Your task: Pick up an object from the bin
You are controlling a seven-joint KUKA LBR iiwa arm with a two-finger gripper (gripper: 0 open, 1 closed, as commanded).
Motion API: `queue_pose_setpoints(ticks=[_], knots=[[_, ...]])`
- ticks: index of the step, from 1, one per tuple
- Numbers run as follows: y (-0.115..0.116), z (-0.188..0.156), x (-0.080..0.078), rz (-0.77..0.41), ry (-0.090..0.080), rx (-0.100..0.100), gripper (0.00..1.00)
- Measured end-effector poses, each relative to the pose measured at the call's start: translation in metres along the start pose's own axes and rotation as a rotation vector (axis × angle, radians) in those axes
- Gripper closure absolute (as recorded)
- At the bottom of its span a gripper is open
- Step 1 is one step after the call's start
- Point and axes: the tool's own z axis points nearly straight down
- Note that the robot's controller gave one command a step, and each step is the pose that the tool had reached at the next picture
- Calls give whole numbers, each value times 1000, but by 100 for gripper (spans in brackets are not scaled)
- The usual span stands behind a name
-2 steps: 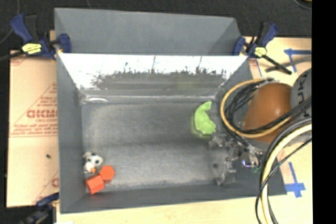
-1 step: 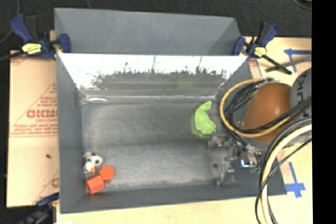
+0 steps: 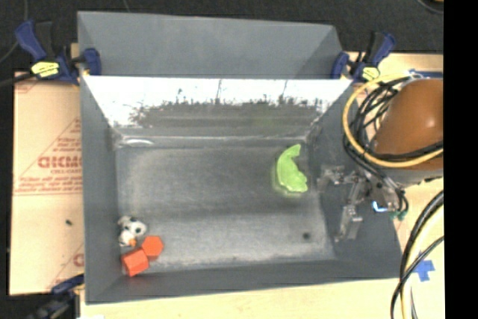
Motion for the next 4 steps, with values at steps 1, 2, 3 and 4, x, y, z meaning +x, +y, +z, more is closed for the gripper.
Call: queue_pose_setpoints(ticks=[1, 2, 3, 4], knots=[[-12, -31, 12, 39, -10, -1, 0], [39, 45, -51, 153, -10, 0, 0], [53, 69, -53, 81, -12, -1, 0], [-3, 76, -86, 201, -15, -1, 0]])
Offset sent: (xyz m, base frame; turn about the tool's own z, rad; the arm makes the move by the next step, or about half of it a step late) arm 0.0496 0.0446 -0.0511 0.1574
